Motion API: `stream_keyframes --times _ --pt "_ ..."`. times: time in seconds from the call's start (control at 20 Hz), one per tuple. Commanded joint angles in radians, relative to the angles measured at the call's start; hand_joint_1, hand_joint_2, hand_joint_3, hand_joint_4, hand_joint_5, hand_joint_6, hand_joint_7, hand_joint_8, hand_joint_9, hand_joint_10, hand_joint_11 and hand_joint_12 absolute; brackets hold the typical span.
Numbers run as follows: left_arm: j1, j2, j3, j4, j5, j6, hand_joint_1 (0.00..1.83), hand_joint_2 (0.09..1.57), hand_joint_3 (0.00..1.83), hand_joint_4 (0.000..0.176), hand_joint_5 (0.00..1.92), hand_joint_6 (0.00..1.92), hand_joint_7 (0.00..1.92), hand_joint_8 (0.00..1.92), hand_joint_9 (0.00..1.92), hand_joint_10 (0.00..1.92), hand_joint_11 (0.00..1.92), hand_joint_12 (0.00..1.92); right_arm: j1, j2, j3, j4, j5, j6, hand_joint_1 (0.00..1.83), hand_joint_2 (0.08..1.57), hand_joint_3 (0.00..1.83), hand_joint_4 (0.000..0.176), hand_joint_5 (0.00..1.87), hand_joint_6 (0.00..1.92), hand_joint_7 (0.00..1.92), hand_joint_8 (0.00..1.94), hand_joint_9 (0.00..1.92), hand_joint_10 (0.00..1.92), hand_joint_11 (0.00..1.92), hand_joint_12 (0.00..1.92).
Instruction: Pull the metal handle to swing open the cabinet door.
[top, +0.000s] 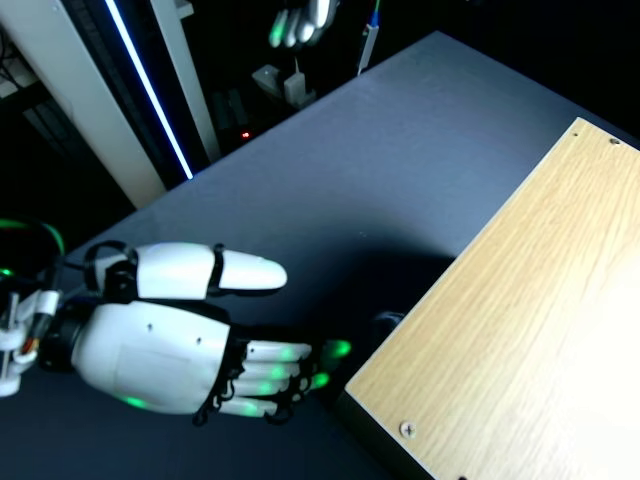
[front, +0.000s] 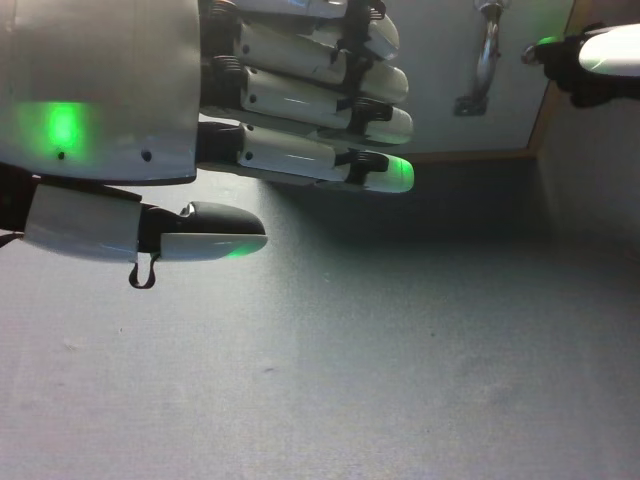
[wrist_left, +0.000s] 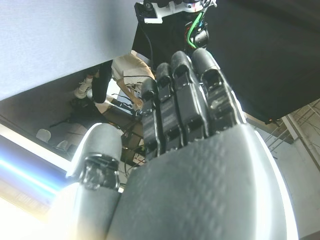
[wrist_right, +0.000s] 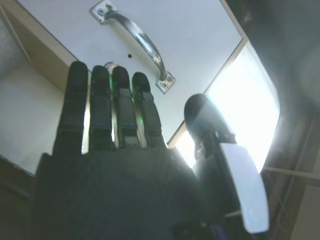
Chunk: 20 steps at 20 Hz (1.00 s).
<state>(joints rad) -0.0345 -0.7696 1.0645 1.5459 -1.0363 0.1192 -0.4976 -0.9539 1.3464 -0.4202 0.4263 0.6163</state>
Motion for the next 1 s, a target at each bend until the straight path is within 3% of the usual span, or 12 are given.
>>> stream_keyframes --times 0.0,0.45,0.95 --pt "-0.011 0.006 0.001 -0.096 -0.02 0.006 0.0 1.57 0.2 0.0 0.36 0.0 0.38 0.0 0.35 0.0 0.0 0.78 0.007 0.002 0.0 0.036 0.091 0.035 0.0 1.57 0.08 0.0 0.27 0.01 0.26 0.01 0.24 0.0 0.0 0.68" --pt "-0.011 0.006 0.001 -0.096 -0.02 0.006 0.0 1.57 0.19 0.0 0.36 0.0 0.38 0.0 0.34 0.0 0.0 0.78 0.016 -0.055 0.018 0.038 0.055 0.166 0.0 1.57 0.08 0.0 0.27 0.0 0.26 0.0 0.23 0.0 0.0 0.68" --pt "-0.011 0.006 0.001 -0.096 -0.02 0.006 0.0 1.57 0.2 0.0 0.35 0.0 0.37 0.0 0.34 0.0 0.0 0.77 0.049 -0.098 0.068 0.076 -0.03 0.191 0.0 1.57 0.09 0.0 0.26 0.0 0.26 0.0 0.23 0.0 0.0 0.67"
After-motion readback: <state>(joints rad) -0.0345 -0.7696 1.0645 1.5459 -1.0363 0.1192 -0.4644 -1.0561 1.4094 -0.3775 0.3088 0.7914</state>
